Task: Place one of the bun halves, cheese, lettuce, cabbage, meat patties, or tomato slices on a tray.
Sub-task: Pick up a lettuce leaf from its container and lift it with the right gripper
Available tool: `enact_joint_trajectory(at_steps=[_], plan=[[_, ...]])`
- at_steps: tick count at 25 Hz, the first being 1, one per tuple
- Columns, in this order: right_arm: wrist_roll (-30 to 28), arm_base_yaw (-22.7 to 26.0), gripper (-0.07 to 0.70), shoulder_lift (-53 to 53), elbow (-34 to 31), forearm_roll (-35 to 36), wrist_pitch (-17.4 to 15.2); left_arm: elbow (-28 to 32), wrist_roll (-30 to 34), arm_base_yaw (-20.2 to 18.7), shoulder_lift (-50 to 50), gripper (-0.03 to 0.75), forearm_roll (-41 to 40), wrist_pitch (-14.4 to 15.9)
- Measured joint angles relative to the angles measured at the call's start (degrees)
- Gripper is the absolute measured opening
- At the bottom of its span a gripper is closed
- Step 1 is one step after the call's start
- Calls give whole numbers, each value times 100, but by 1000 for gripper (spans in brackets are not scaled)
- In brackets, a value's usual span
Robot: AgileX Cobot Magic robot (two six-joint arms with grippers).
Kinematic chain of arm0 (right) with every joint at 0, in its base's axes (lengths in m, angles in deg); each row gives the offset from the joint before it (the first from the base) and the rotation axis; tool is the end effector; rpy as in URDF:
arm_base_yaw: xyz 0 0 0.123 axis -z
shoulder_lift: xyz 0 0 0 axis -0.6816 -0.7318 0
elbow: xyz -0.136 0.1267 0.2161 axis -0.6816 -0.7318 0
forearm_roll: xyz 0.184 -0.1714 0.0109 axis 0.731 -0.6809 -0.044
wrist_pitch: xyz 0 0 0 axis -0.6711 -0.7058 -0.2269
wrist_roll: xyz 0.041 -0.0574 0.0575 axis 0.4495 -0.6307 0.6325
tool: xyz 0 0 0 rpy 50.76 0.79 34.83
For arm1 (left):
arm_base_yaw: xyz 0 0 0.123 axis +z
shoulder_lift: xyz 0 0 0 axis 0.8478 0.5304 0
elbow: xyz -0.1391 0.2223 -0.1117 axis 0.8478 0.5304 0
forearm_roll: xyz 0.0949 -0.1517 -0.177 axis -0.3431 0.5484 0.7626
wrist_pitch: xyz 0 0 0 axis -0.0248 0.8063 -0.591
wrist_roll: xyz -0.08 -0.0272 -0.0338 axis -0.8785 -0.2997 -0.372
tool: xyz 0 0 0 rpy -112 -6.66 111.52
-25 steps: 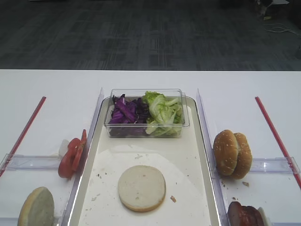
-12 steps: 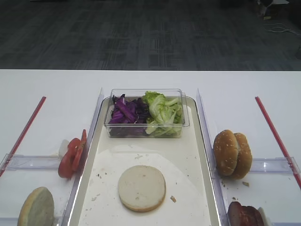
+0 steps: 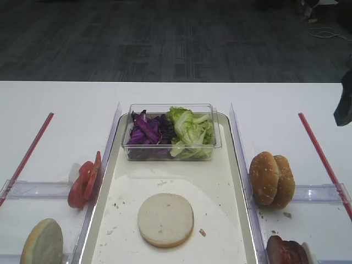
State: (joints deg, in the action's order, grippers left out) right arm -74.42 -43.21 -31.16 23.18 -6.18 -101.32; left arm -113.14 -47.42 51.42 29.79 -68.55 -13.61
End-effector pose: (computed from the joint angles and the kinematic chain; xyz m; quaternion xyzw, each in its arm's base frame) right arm 0.2363 0.0104 0.2957 -0.0014 0.9813 0.0529 0.1853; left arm -0.0110 0.0050 0.2623 0.0163 0.8838 -0.0215 0.4671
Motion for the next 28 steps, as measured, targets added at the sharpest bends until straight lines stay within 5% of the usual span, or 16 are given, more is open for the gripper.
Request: enact_joint_trajectory(at_steps=[10, 16, 28], plan=[[-98, 0, 693, -596, 121, 232, 426, 0, 0, 0, 0, 477, 0, 0], [-49, -113, 693, -1213, 1014, 268, 167, 0, 0, 0, 0, 476, 0, 0], [549, -1661, 693, -2924, 2830, 321, 28, 0, 0, 0, 0, 475, 0, 0]])
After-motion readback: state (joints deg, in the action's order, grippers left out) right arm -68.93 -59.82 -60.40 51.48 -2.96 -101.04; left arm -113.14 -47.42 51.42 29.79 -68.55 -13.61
